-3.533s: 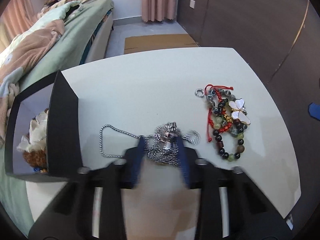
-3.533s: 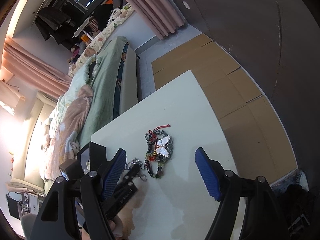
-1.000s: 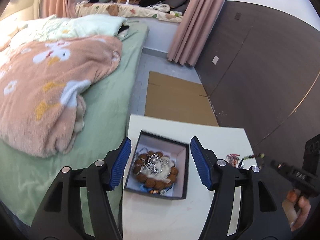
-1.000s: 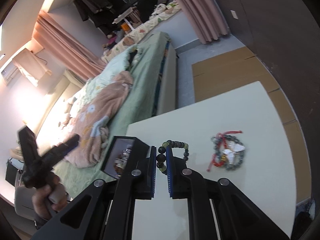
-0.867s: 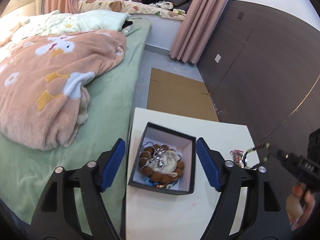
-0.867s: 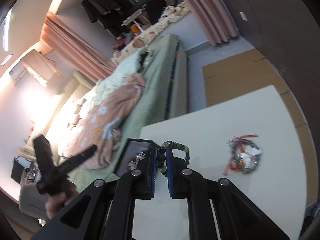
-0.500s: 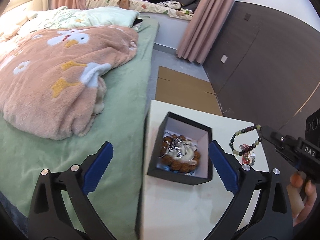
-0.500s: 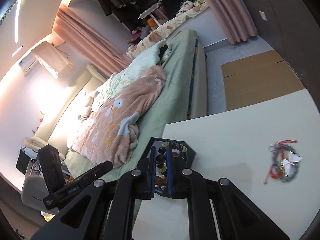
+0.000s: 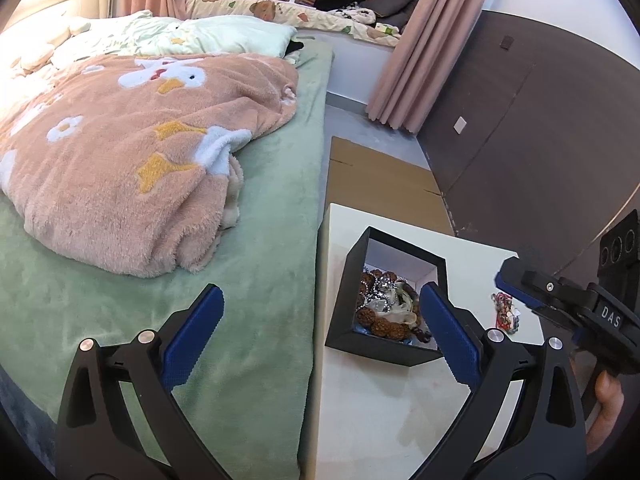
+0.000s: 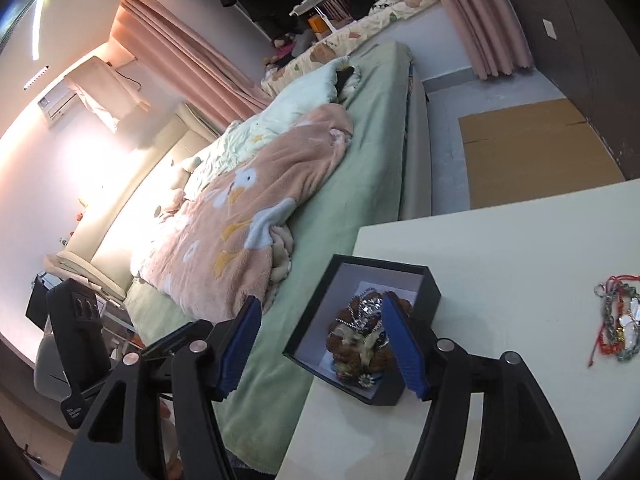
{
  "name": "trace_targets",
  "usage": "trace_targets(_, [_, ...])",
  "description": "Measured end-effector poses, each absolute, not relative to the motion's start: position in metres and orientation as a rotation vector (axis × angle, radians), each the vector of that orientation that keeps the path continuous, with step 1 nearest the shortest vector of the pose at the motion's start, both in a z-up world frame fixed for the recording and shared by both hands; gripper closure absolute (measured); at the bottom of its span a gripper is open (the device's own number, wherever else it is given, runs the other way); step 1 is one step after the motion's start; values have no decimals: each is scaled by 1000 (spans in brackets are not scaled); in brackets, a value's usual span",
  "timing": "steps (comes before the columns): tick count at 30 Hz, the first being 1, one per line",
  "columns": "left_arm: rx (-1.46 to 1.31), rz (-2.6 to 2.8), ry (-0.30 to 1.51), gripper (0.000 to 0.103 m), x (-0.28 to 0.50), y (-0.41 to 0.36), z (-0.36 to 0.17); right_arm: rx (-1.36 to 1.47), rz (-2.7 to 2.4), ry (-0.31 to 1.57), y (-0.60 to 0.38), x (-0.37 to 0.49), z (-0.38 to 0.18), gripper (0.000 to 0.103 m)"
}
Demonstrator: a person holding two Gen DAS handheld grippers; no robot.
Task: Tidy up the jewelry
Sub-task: 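Lower the dark bead bracelet into the black box and open the right tool, then grasp the red string bracelet with the left tool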
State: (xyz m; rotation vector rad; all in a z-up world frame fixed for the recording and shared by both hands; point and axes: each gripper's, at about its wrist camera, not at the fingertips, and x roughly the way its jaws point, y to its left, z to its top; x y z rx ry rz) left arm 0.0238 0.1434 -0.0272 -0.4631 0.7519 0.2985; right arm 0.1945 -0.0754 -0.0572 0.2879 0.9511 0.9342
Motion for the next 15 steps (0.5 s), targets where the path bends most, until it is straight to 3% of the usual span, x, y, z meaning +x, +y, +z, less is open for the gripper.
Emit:
trace_targets(3, [-455, 289, 745, 5, 25, 137, -26, 271, 876, 954, -92, 199, -56, 39])
trace_targets(11, [-430, 255, 718, 5, 39, 113, -17, 248, 768, 969, -145, 208, -56, 20])
trace_targets(15, [-411, 229, 716, 5, 50, 97, -12, 281, 721, 984, -178, 215, -59, 17])
